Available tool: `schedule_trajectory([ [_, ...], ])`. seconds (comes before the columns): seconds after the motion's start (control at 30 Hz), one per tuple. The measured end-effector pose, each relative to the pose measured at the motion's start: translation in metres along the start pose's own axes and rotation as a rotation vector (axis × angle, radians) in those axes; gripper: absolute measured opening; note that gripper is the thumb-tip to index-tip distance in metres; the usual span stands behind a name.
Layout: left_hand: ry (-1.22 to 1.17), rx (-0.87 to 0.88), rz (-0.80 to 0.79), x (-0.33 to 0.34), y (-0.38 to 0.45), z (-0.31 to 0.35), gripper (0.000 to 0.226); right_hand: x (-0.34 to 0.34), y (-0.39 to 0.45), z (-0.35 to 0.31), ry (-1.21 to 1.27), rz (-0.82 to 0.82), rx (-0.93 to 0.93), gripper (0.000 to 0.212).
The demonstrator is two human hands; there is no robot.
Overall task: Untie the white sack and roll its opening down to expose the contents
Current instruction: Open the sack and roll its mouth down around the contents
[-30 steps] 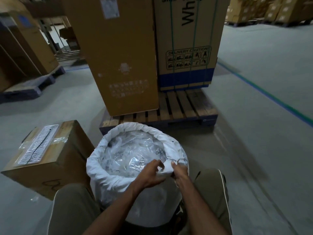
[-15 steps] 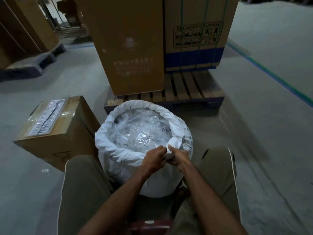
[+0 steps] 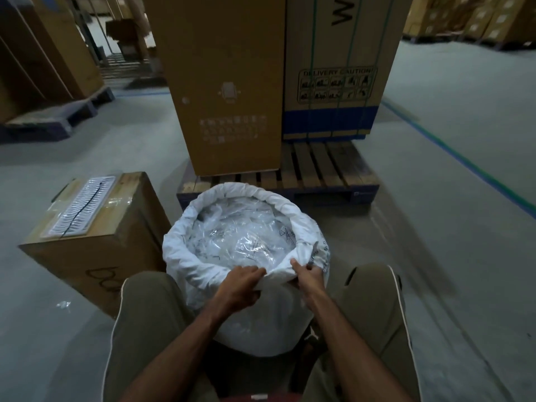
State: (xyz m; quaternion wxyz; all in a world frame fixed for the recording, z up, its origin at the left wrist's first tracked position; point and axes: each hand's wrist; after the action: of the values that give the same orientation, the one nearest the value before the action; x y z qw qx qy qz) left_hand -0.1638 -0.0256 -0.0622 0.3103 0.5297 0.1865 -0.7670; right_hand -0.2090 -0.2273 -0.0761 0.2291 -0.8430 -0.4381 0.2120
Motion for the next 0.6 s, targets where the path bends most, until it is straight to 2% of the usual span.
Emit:
schedule_trajectory([
  [0.03, -0.011, 0.003, 0.017, -0.001, 0.0, 0.0, 0.037, 0.001, -0.004, -0.001, -0.108, 0.067, -0.05, 0.08],
  [0.07, -0.018, 0.0, 0.032, -0.003, 0.0, 0.0, 0.036, 0.002, -0.012, -0.003, -0.194, 0.131, -0.116, 0.081],
  [0.13, -0.03, -0.014, 0.049, -0.007, -0.001, 0.001, 0.035, 0.001, -0.029, -0.01, -0.394, 0.245, -0.33, 0.071],
  [0.17, -0.038, -0.009, 0.059, -0.008, -0.001, 0.002, 0.034, -0.001, -0.037, -0.015, -0.508, 0.247, -0.472, 0.067],
  [0.27, -0.07, 0.004, 0.12, -0.005, -0.004, 0.008, 0.034, -0.009, -0.05, -0.022, -0.969, 0.069, -0.908, 0.077],
  [0.33, -0.074, 0.019, 0.164, -0.003, -0.006, 0.01, 0.038, -0.012, -0.054, -0.019, -1.242, -0.015, -1.071, 0.089],
  [0.4, -0.065, 0.023, 0.169, -0.001, -0.008, 0.017, 0.044, -0.012, -0.052, -0.015, -1.389, 0.001, -1.111, 0.079],
  [0.5, -0.054, 0.042, 0.177, 0.001, -0.012, 0.019, 0.037, -0.007, -0.049, -0.015, -1.477, 0.089, -1.187, 0.041],
  [0.53, -0.143, -0.001, 0.17, -0.001, -0.015, 0.017, 0.031, -0.003, -0.048, -0.015, -1.499, 0.096, -1.229, 0.033],
  [0.6, -0.411, -0.088, 0.225, -0.006, -0.019, 0.014, 0.032, -0.003, -0.044, -0.013, -1.54, 0.134, -1.31, 0.034],
])
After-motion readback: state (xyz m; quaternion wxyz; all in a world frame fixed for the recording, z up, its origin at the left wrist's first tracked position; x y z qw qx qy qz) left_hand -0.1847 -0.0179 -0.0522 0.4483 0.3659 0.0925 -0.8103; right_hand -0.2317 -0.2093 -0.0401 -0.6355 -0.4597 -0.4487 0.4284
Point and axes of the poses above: each hand's wrist, its own y-axis towards the middle knuckle, its own x-axis out of the palm, z = x × y, and after that the axes turned 12 degrees about -y, right-handed
